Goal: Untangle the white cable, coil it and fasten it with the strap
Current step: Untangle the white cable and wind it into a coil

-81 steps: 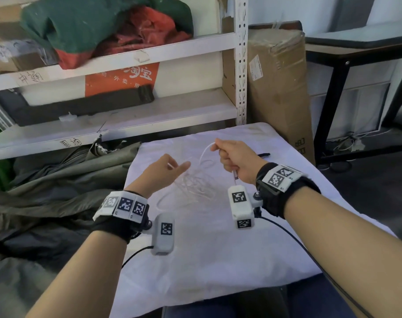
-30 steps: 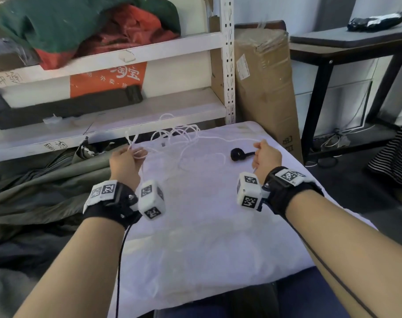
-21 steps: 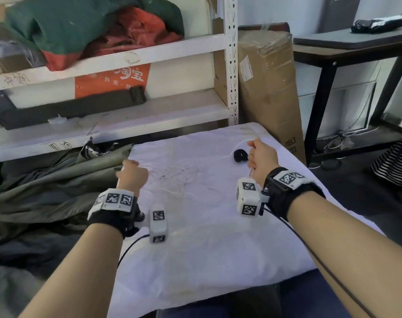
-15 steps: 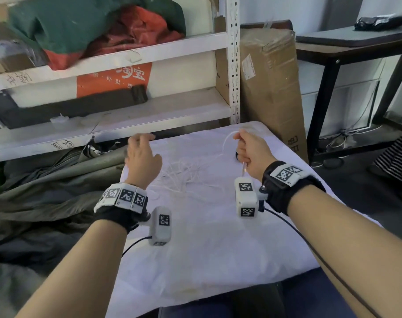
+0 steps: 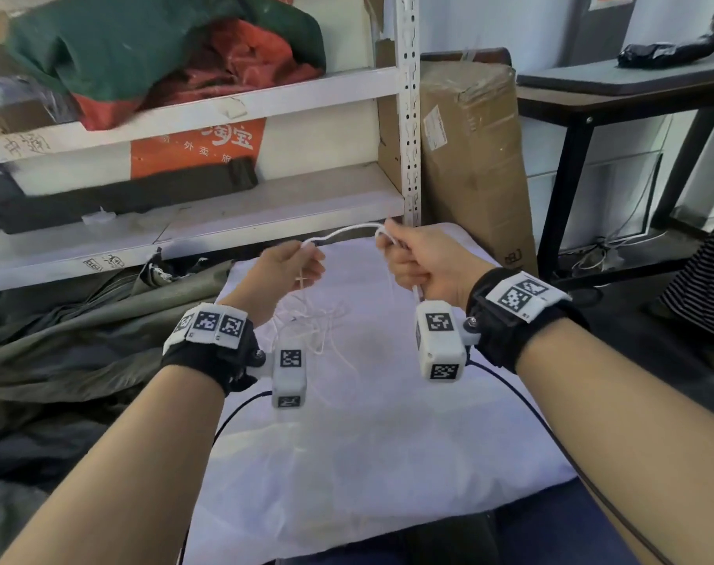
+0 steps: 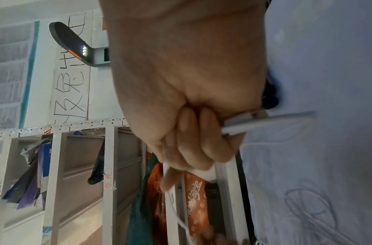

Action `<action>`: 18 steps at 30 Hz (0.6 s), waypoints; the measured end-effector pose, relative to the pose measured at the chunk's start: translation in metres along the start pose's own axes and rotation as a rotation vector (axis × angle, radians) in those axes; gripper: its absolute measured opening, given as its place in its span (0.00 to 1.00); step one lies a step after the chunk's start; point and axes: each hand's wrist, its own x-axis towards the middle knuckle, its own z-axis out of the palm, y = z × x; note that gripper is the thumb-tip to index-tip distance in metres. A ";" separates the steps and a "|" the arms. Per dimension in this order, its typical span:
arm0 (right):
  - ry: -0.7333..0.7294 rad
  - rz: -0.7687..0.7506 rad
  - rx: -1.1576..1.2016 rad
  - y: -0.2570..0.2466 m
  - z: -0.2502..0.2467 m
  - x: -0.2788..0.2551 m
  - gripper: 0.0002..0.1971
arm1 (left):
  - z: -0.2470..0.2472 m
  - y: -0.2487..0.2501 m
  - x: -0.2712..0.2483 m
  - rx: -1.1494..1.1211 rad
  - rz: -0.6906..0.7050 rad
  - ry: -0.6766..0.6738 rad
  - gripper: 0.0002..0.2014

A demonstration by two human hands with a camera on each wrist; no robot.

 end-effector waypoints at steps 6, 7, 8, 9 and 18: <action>-0.282 0.150 0.002 0.001 0.008 -0.003 0.21 | -0.001 0.008 -0.001 0.066 0.049 -0.328 0.18; -0.309 0.151 0.023 0.000 0.011 -0.002 0.21 | 0.003 0.011 -0.003 0.072 0.055 -0.421 0.21; -0.331 0.151 0.041 -0.001 0.013 -0.003 0.21 | 0.008 0.013 -0.005 0.069 0.062 -0.484 0.23; -0.352 0.152 0.059 -0.002 0.015 -0.002 0.21 | 0.013 0.015 -0.006 0.068 0.067 -0.509 0.21; -0.271 0.276 0.099 0.003 0.004 -0.011 0.17 | -0.001 0.010 -0.001 0.017 -0.029 -0.226 0.06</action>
